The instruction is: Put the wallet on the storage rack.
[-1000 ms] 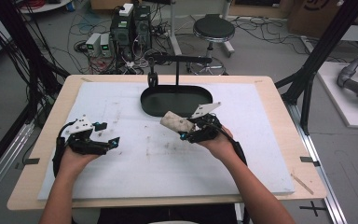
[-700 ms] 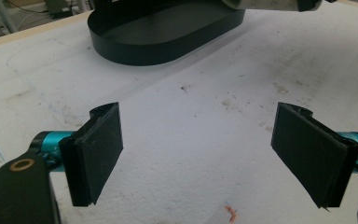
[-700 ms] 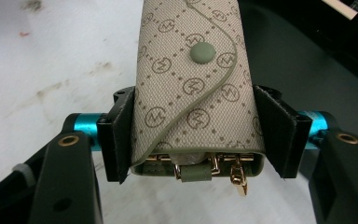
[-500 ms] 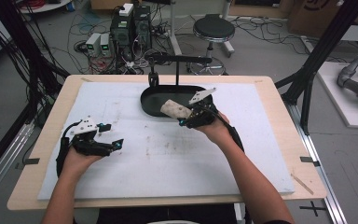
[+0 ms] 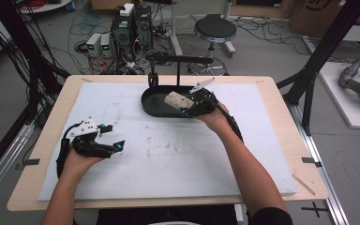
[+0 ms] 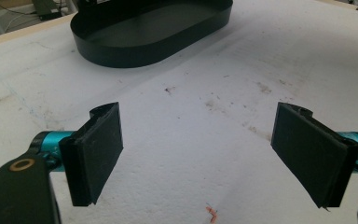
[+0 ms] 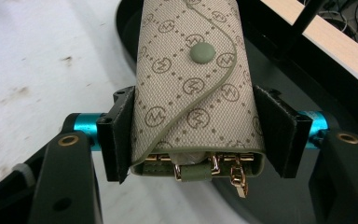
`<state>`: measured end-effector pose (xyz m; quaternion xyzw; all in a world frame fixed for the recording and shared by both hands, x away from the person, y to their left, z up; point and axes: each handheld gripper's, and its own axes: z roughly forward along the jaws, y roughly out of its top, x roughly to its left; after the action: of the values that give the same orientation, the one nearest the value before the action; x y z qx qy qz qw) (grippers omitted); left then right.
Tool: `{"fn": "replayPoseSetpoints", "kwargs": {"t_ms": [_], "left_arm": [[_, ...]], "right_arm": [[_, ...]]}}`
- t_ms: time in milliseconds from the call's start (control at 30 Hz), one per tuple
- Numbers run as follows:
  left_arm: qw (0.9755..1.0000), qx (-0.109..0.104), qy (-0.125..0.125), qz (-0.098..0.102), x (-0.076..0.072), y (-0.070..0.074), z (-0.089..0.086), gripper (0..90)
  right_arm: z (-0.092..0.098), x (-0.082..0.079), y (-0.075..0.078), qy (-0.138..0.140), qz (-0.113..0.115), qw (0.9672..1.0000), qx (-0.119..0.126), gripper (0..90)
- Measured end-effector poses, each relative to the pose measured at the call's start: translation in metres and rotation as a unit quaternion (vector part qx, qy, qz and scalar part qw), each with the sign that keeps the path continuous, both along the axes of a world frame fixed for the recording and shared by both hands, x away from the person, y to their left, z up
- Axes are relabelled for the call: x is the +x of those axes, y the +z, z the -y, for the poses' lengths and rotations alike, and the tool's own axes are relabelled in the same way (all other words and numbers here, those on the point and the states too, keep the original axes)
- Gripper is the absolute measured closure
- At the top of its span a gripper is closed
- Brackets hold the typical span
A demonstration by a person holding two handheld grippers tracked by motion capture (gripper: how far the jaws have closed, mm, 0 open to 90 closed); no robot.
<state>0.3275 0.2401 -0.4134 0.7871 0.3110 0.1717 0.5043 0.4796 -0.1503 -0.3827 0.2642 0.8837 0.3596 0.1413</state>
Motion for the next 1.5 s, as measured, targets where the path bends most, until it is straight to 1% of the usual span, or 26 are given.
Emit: {"fn": "replayPoseSetpoints", "kwargs": {"t_ms": [33, 67, 133, 167, 200, 300, 333, 367, 433, 567, 633, 700, 900, 933, 1000, 1033, 1100, 1267, 1300, 1367, 1433, 1500], "left_arm": [[1.0, 0.001, 0.0, 0.0, 0.0, 0.0, 0.0, 16.6], [1.0, 0.004, -0.002, -0.001, 0.0, 0.0, 0.001, 16.6], [1.0, 0.005, -0.002, -0.001, 0.0, 0.0, 0.001, 16.6], [1.0, 0.006, -0.004, -0.002, 0.0, 0.0, 0.001, 16.6], [1.0, 0.007, -0.005, -0.001, 0.0, 0.0, 0.002, 16.6], [1.0, 0.005, -0.004, -0.002, 0.0, 0.0, 0.002, 16.6], [1.0, 0.007, -0.004, -0.002, 0.0, 0.0, 0.002, 16.6], [1.0, 0.006, -0.003, -0.002, 0.0, 0.0, 0.001, 16.6], [1.0, 0.006, -0.002, -0.002, 0.0, 0.0, 0.001, 16.6], [1.0, 0.005, -0.004, -0.001, 0.0, 0.0, 0.001, 16.6], [1.0, 0.005, -0.004, -0.001, 0.0, 0.0, 0.001, 16.6], [1.0, 0.005, -0.004, -0.001, 0.0, 0.0, 0.001, 16.6], [1.0, 0.007, -0.003, -0.001, 0.001, 0.0, 0.001, 16.6], [1.0, 0.008, -0.003, -0.002, 0.001, 0.0, 0.001, 16.6], [1.0, 0.008, -0.003, -0.003, 0.001, -0.001, 0.001, 16.6], [1.0, 0.008, -0.002, -0.002, 0.001, -0.001, 0.001, 16.6], [1.0, 0.008, -0.001, -0.002, 0.001, -0.001, 0.0, 16.6], [1.0, 0.009, -0.001, -0.003, 0.001, -0.001, 0.0, 16.6], [1.0, 0.009, -0.001, -0.003, 0.001, -0.001, 0.0, 16.6], [1.0, 0.007, -0.001, -0.002, 0.001, -0.001, 0.0, 16.6], [1.0, 0.007, -0.001, -0.002, 0.001, -0.001, 0.0, 16.6], [1.0, 0.009, -0.001, -0.003, 0.002, -0.001, 0.0, 16.6]], "right_arm": [[-0.002, 0.007, -0.001, -0.002, -0.002, 1.0, -0.005, 35.8], [-0.003, 0.009, -0.001, -0.004, 0.003, 1.0, -0.003, 35.9], [-0.004, 0.017, -0.004, -0.008, -0.004, 1.0, -0.001, 35.9], [-0.005, 0.02, -0.005, -0.009, -0.008, 0.9999, -0.004, 35.9], [-0.005, 0.023, -0.007, -0.012, -0.007, 0.9999, -0.008, 35.9], [-0.006, 0.031, -0.011, -0.017, -0.012, 0.9997, -0.011, 35.9], [-0.008, 0.033, -0.011, -0.018, -0.019, 0.9995, -0.018, 35.9], [-0.009, 0.034, -0.012, -0.018, -0.01, 0.9996, -0.019, 35.9], [-0.009, 0.037, -0.013, -0.02, -0.007, 0.9997, -0.009, 35.9], [-0.009, 0.041, -0.018, -0.024, -0.005, 0.9997, -0.008, 35.9], [-0.008, 0.046, -0.021, -0.031, -0.006, 0.9994, -0.011, 35.9], [-0.008, 0.049, -0.023, -0.033, -0.008, 0.9994, -0.009, 36.0], [-0.01, 0.057, -0.028, -0.037, -0.01, 0.9991, -0.018, 35.9], [-0.012, 0.061, -0.03, -0.037, -0.021, 0.9988, -0.026, 36.0], [-0.015, 0.063, -0.032, -0.037, -0.017, 0.9986, -0.033, 35.9], [-0.017, 0.064, -0.033, -0.037, -0.022, 0.9984, -0.036, 35.9], [-0.019, 0.066, -0.034, -0.034, -0.019, 0.9983, -0.042, 35.9], [-0.024, 0.067, -0.041, -0.034, -0.025, 0.9975, -0.057, 35.9], [-0.024, 0.067, -0.041, -0.034, -0.025, 0.9975, -0.057, 35.9], [-0.025, 0.068, -0.044, -0.037, -0.031, 0.9971, -0.06, 35.9], [-0.025, 0.069, -0.045, -0.036, -0.031, 0.9971, -0.059, 35.9], [-0.025, 0.069, -0.048, -0.038, -0.04, 0.9962, -0.067, 35.9]]}}
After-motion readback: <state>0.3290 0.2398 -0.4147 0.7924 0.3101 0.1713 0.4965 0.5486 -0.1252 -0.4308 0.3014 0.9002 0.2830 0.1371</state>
